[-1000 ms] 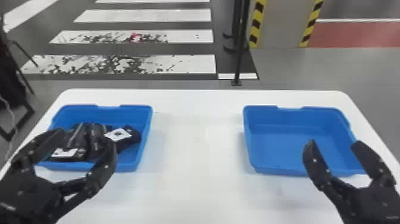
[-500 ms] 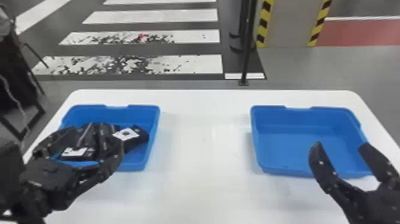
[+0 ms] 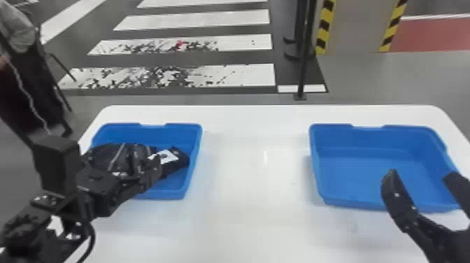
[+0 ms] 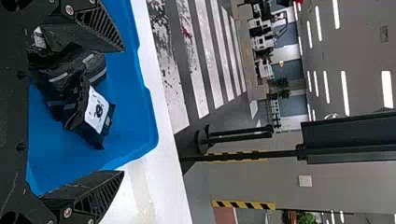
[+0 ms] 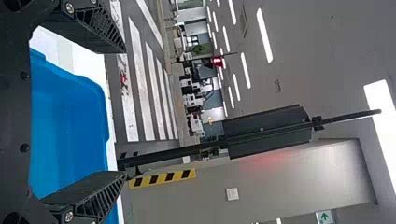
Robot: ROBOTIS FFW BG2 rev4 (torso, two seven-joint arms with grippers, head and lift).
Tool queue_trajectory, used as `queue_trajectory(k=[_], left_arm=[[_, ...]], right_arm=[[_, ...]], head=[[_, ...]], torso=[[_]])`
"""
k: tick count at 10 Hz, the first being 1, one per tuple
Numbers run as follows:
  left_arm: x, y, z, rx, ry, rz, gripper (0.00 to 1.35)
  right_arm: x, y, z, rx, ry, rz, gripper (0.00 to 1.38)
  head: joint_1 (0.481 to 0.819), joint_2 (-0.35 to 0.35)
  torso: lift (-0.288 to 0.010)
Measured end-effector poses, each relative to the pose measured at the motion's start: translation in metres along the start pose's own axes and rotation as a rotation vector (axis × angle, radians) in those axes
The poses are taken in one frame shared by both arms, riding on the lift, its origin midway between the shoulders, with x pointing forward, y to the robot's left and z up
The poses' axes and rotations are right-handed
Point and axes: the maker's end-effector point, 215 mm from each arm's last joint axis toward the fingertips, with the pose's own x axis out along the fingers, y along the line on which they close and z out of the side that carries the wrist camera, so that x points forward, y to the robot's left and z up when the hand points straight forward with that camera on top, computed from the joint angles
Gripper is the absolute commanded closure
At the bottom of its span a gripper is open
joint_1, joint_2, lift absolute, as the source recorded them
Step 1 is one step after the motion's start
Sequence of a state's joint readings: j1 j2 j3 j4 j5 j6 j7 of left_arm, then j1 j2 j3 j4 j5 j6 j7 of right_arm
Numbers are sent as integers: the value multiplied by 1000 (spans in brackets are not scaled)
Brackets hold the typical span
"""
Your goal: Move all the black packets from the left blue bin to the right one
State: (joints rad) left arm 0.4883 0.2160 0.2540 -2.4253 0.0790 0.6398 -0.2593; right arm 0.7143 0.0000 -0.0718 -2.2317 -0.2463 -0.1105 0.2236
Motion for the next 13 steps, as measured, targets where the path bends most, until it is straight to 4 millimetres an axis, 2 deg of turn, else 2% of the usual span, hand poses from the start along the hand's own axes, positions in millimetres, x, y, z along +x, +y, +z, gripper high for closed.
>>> queue_trajectory(k=[2,4,6,8,11,13], left_arm=[[26,6,-3,1,18,6,128],[46,18,-20,-10,92,30,124],[65,30,-29,-18,147,42,124],[90,27,-48,-40,232,-10,121],[112,14,-66,-55,311,-76,127],[119,9,-78,-52,368,-96,153]], right_arm=[[0,2,-2,6,4,3,96],[-2,5,-4,12,12,5,96],[-3,5,-6,15,17,4,96],[-3,4,-6,16,18,4,96],[-4,3,-8,17,22,1,96],[-4,3,-9,20,22,1,96]], head=[[695,117],[695,130],[695,148],[695,142],[695,126],[695,119]], torso=[[-185],[-185],[-185],[-185],[-185],[-185]])
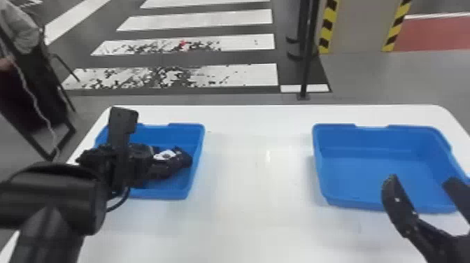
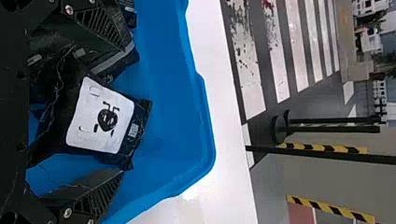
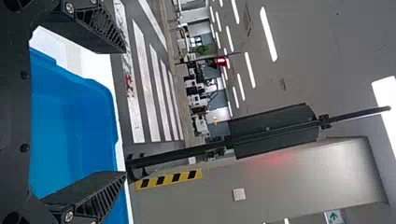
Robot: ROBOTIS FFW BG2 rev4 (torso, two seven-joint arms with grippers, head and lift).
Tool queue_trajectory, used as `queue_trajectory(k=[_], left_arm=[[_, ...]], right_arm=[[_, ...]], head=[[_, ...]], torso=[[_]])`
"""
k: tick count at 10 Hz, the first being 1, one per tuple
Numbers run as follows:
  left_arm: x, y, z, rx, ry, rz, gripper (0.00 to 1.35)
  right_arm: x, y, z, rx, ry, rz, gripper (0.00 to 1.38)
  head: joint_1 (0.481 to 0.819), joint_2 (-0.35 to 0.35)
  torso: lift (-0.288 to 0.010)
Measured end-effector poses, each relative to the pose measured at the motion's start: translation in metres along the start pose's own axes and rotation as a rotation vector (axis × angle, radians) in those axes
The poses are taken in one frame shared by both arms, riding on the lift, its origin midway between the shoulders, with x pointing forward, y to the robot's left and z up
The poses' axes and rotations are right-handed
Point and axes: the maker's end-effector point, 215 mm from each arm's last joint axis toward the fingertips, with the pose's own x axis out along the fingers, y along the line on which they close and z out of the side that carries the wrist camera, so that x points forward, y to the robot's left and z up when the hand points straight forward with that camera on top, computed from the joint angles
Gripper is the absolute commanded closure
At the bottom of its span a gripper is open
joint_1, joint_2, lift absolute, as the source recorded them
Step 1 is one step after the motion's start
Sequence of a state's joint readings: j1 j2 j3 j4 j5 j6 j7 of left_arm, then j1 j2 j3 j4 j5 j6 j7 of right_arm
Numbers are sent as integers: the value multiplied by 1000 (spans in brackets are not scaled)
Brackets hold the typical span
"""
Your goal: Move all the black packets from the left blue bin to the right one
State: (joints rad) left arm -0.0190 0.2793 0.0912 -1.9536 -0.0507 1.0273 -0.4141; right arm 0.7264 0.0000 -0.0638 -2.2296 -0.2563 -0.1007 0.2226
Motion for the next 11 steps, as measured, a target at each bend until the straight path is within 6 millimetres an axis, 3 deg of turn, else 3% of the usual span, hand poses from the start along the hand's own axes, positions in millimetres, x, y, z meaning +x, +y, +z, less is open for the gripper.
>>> queue_trajectory(k=[1,2,3,4,8,10,11], left_arm=[[6,-2,-6,-8,22,-25,433],[15,-4,-8,0,41,-54,986],[19,-5,-11,11,59,-57,1030],[20,-6,-13,14,64,-59,1243],[1,2,-4,49,58,-18,1207],[-40,-2,32,85,-39,-1,1205],[-60,-15,47,98,-90,-19,1205]], right_arm=[[0,0,0,1,0,0,96],[0,0,-1,1,1,-1,96],[0,0,-1,2,2,-1,96],[0,0,-1,3,2,-1,96],[-1,-1,-3,17,2,-3,96],[0,0,1,21,-4,0,96],[0,3,4,49,-13,6,96]], head=[[695,119],[695,114],[695,112],[695,111],[695,123],[695,119],[695,110]], torso=[[-185],[-185],[-185],[-185],[-185],[-185],[-185]])
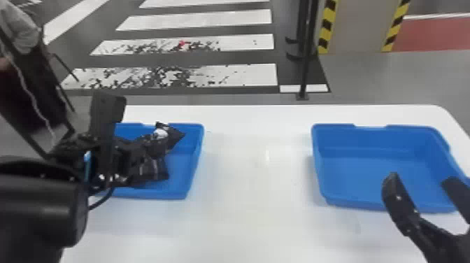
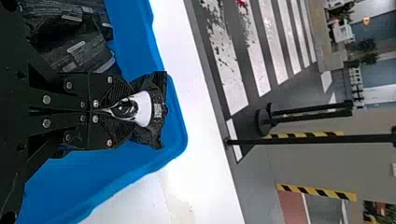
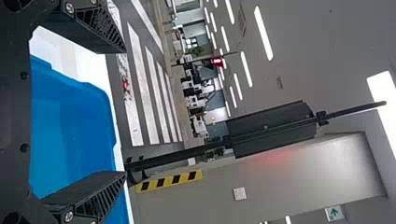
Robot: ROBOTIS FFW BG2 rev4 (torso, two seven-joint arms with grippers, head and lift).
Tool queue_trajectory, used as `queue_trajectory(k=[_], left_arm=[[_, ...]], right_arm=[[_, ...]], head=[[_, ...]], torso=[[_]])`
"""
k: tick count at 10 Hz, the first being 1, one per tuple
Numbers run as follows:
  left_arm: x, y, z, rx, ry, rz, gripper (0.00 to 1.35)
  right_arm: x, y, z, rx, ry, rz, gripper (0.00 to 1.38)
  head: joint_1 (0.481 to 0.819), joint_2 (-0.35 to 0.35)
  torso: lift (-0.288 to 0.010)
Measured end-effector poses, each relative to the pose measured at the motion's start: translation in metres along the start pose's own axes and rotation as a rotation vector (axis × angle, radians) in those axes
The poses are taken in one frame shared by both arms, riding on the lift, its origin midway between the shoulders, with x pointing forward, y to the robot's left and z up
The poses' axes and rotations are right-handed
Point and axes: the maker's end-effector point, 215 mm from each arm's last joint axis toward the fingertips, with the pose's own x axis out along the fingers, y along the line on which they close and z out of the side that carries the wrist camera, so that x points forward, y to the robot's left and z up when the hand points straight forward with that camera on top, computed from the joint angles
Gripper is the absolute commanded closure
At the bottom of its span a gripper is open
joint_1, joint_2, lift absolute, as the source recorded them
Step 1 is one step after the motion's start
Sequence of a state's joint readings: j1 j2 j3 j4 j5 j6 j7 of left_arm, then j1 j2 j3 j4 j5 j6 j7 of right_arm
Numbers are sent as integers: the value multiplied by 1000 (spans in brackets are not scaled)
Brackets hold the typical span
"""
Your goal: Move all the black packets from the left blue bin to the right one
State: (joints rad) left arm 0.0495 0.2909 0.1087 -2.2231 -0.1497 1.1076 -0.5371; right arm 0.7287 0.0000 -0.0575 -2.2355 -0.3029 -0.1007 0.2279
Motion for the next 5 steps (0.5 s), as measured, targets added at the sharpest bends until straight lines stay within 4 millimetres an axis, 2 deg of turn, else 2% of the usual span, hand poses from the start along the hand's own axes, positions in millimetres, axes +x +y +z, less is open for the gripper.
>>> queue_trajectory(k=[1,2,4,5], left_arm=[[-15,-21,15,11,-53,-44,1205],[-26,-50,27,23,-104,-111,1205],[-42,-115,33,26,-168,-261,1205],[-47,-143,34,23,-188,-321,1205]], right_arm=[[1,6,5,38,-15,12,91],[4,15,12,72,-31,35,94],[15,44,4,134,10,150,96],[21,50,0,153,13,186,96]], head=[[695,91],[695,65],[695,30],[695,8]], torso=[[-185],[-185],[-185],[-185]])
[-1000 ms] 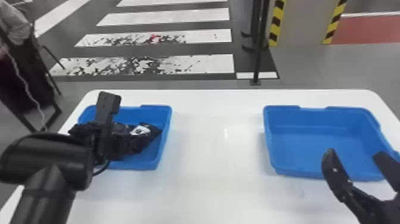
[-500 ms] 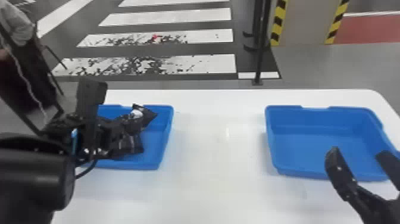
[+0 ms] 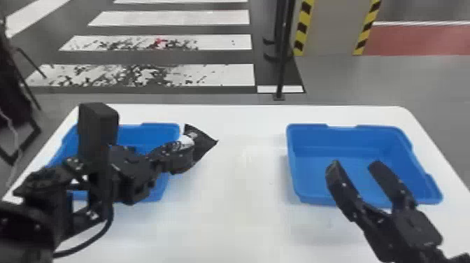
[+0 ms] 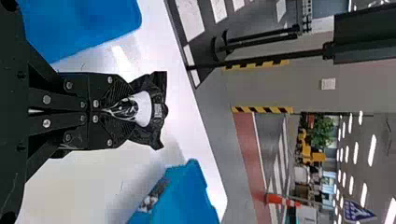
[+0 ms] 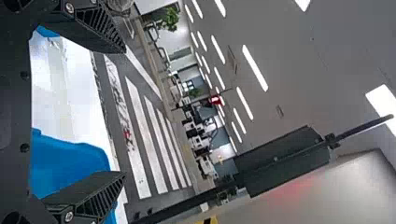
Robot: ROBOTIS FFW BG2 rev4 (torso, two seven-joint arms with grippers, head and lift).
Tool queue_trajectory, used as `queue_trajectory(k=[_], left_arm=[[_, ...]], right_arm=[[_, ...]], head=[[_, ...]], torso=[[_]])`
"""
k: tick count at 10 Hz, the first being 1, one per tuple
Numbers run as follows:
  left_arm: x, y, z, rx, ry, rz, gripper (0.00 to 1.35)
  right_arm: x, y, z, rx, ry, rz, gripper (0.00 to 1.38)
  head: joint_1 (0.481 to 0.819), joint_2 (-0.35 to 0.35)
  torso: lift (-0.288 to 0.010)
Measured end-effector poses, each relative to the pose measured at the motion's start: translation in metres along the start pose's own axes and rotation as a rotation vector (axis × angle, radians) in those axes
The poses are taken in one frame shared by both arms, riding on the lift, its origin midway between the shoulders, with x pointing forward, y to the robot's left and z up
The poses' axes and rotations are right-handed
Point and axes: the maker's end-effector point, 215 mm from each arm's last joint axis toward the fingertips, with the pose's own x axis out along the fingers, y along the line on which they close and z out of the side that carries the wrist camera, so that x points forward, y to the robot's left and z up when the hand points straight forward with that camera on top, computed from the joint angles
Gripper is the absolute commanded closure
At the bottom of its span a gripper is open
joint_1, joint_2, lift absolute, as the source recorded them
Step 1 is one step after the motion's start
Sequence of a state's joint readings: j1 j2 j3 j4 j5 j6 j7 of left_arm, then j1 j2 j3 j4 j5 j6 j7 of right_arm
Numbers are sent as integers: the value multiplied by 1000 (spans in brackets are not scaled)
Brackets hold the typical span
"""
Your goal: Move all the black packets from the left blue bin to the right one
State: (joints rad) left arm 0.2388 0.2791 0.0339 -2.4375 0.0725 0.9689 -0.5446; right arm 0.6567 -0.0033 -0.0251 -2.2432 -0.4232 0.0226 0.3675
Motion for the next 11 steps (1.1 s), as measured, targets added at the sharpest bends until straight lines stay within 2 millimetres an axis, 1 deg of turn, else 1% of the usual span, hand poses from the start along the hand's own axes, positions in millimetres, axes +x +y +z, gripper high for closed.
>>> queue_trajectory(k=[2,3,5,8,9,10,11], left_arm=[[11,-48,12,-1,-48,-112,1205],[16,-65,19,0,-72,-154,1205],[26,-96,31,-1,-110,-237,1207],[40,-155,43,-8,-147,-383,1207],[41,-169,48,-6,-158,-416,1205],[41,-177,50,-8,-164,-434,1205],[40,-180,50,-11,-166,-442,1205]], right_arm=[[13,13,5,7,-4,70,96],[20,20,3,23,7,105,94],[29,33,-9,76,34,163,94],[42,47,-11,122,32,216,96],[46,48,-13,124,34,224,133],[50,47,-15,123,39,224,561],[52,44,-18,129,41,222,1026]], head=[[695,-48],[695,-56],[695,-77],[695,-130],[695,-150],[695,-162],[695,-166]], torso=[[-185],[-185],[-185],[-185],[-185],[-185],[-185]])
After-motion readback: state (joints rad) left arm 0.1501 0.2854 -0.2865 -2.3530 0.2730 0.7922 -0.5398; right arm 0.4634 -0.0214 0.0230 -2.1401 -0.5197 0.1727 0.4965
